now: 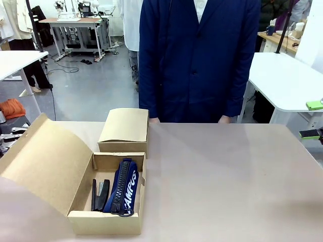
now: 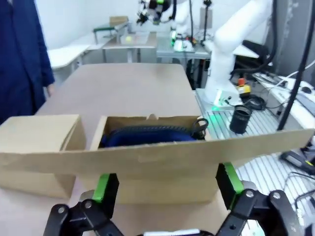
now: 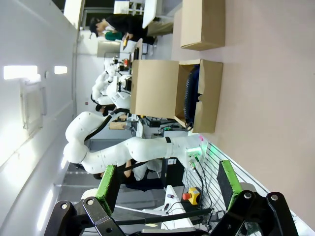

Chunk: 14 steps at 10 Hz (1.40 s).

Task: Place items inside the box.
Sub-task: Close the lid of the Mailer Box closest to the robot.

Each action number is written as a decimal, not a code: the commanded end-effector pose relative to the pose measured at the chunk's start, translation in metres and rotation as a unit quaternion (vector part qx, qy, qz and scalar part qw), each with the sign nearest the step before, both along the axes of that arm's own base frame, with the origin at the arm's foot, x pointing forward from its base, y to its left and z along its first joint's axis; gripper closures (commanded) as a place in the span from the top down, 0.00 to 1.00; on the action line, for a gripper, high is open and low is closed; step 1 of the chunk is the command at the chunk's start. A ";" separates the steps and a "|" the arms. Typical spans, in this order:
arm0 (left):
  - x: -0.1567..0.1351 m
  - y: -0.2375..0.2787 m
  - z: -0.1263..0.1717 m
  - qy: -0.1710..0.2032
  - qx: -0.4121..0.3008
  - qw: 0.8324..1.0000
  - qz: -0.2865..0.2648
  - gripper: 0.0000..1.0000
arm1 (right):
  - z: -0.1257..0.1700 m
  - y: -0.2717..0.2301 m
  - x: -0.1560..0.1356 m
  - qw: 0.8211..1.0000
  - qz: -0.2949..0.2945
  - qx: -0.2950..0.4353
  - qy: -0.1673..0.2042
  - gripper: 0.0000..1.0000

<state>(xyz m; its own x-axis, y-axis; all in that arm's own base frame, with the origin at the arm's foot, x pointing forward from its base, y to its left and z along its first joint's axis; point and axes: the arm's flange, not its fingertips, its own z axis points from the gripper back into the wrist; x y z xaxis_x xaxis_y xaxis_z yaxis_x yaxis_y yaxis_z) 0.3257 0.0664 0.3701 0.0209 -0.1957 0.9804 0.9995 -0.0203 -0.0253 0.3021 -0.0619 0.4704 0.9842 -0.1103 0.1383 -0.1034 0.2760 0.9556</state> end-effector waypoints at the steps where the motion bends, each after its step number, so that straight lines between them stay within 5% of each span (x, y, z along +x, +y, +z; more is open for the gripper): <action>1: -0.003 -0.020 0.000 0.024 0.005 1.000 -0.014 1.00 | 0.003 0.000 0.000 1.000 -0.001 0.011 -0.006 1.00; 2: 0.000 0.000 0.000 0.000 0.000 1.000 0.000 1.00 | 0.003 0.000 0.000 1.000 -0.001 0.011 -0.006 1.00; 6: 0.002 -0.005 0.000 0.007 0.003 1.000 -0.005 1.00 | 0.003 0.000 0.000 1.000 -0.001 0.011 -0.006 1.00; 10: -0.009 -0.123 0.012 -0.072 0.052 0.996 0.029 1.00 | 0.003 0.000 0.000 1.000 -0.001 0.011 -0.006 1.00; 14: -0.032 -0.194 -0.020 -0.040 0.111 0.991 -0.066 1.00 | 0.003 0.000 0.000 1.000 -0.001 0.011 -0.006 1.00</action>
<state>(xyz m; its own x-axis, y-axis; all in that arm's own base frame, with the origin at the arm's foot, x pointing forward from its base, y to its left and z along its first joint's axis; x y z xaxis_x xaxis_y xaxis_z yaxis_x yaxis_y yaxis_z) 0.3641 -0.1227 0.3757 -0.1215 -0.3794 0.9172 0.9876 -0.1389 0.0734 0.3022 -0.0618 0.4704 0.9843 -0.1101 0.1380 -0.1031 0.2759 0.9556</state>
